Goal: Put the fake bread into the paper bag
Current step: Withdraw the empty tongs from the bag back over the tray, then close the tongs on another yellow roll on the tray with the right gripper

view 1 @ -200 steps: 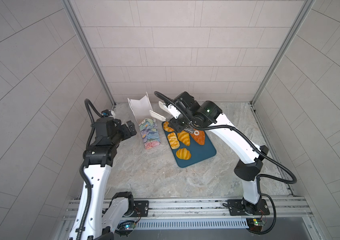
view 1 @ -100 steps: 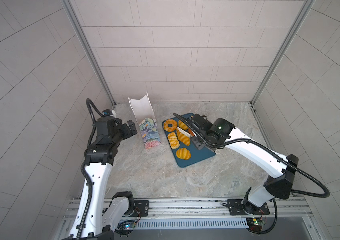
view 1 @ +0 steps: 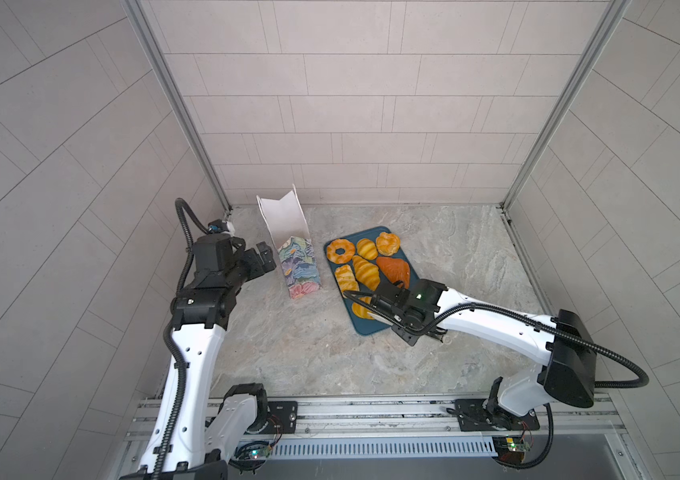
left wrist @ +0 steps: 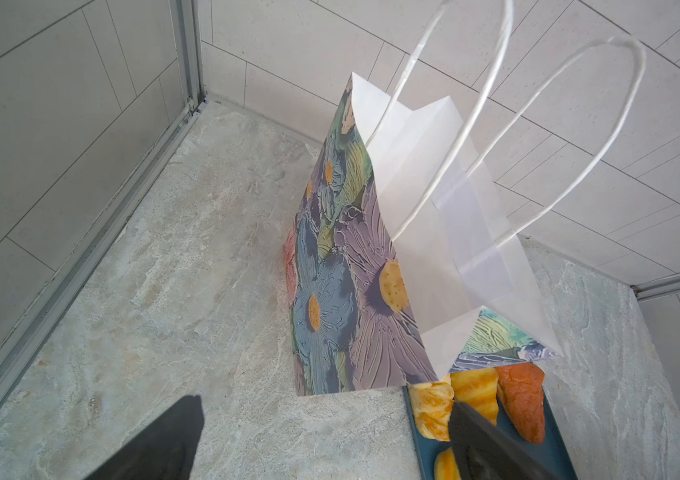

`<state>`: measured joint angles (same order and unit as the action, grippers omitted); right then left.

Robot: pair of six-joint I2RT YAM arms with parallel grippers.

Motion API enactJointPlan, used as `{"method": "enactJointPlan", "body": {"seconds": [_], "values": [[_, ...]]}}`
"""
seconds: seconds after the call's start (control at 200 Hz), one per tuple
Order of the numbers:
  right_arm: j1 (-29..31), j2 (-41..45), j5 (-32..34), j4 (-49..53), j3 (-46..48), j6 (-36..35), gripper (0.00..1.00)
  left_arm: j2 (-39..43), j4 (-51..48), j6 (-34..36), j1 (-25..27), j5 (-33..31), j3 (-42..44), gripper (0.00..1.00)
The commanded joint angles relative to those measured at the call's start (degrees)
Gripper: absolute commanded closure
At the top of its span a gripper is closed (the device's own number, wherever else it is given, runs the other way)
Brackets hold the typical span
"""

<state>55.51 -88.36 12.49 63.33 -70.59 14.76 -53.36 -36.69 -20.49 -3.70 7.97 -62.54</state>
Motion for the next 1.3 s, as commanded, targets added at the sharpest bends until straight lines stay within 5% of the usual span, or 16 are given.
{"method": "enactJointPlan", "body": {"seconds": [0.0,0.846,1.086,1.296], "values": [[0.3,-1.3,2.0,-3.1,-0.3,-2.6,0.41,2.0,0.7,0.6,0.1,-0.2,1.0,0.00],[-5.5,-12.2,-6.2,-7.3,-4.4,-9.2,0.40,4.3,-0.7,1.7,3.3,1.5,2.7,0.00],[-5.8,-13.8,-7.7,-5.7,-5.1,-9.8,0.46,4.7,-1.5,3.2,3.4,1.5,2.9,0.00],[-6.2,-13.8,-9.0,-3.5,-5.7,-10.0,0.63,5.1,-1.8,3.8,3.4,0.2,2.5,0.00]]}}
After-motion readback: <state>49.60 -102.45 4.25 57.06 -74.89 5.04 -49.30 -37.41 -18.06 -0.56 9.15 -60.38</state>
